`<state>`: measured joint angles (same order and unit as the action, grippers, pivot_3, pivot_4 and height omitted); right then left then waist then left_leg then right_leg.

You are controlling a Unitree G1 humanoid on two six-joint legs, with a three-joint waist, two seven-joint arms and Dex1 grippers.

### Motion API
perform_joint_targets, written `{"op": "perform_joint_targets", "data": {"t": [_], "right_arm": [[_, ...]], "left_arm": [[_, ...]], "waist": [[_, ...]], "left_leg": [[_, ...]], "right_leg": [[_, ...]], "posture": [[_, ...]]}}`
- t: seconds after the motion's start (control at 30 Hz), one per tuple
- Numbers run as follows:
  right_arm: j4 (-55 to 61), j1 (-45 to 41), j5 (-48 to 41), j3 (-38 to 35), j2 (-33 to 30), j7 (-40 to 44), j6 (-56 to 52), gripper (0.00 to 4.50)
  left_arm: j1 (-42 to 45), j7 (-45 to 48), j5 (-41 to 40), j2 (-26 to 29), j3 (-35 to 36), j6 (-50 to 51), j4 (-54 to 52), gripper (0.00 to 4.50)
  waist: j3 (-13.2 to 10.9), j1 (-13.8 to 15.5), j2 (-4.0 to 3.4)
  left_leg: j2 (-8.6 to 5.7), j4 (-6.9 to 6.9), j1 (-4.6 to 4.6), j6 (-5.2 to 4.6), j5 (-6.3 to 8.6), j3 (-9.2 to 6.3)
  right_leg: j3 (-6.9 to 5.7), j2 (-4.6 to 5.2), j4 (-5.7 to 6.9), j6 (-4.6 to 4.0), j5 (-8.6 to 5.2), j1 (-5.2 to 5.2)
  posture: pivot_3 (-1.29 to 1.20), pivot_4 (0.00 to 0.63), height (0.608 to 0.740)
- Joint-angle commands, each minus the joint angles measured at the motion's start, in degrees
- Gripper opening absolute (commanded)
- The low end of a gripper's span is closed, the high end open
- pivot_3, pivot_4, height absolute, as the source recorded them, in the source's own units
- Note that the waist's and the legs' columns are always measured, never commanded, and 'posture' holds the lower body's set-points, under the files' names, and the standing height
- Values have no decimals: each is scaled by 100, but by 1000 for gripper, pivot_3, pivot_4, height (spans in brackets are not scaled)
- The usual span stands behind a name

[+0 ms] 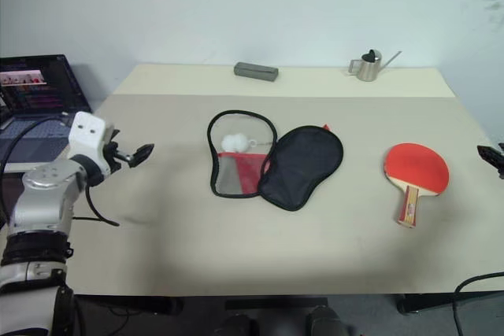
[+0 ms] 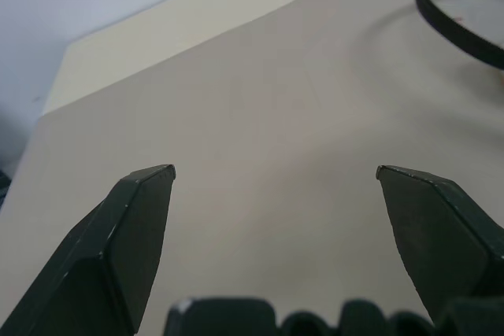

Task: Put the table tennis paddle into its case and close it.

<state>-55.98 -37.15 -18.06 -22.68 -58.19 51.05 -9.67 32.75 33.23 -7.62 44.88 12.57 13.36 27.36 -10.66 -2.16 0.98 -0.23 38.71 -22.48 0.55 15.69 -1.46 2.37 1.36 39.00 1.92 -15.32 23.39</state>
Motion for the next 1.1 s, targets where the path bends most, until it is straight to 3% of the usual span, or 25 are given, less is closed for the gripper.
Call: {"op": "perform_joint_targets", "data": {"t": [0.03,0.27,0.8,1.1], "right_arm": [[364,83,-113,-133,43,-60,-31,2815],[1447,761,-359,-238,255,-30,-571,2815],[2132,810,-491,-188,457,-107,-869,2815],[3635,864,-857,-56,684,-17,-1652,2815]], "left_arm": [[-58,-66,-12,198,263,-300,100,4500],[-307,-280,-67,188,456,-273,52,4500],[-481,-295,-181,218,616,-183,-153,4500],[-523,472,-683,194,667,-298,-542,4500]], "waist": [[0,3,0],[0,32,0],[0,30,0],[0,40,0]], "left_leg": [[0,0,0,0,0,-1],[2,1,-2,0,0,-5],[0,2,1,0,0,-2],[1,2,-2,0,0,-7]], "right_leg": [[-1,0,0,0,0,0],[-2,19,1,0,0,0],[-3,23,2,1,1,0],[-4,24,2,1,1,0]], "posture": [[0,150,740],[0,150,740],[0,150,740],[0,150,740]]}}
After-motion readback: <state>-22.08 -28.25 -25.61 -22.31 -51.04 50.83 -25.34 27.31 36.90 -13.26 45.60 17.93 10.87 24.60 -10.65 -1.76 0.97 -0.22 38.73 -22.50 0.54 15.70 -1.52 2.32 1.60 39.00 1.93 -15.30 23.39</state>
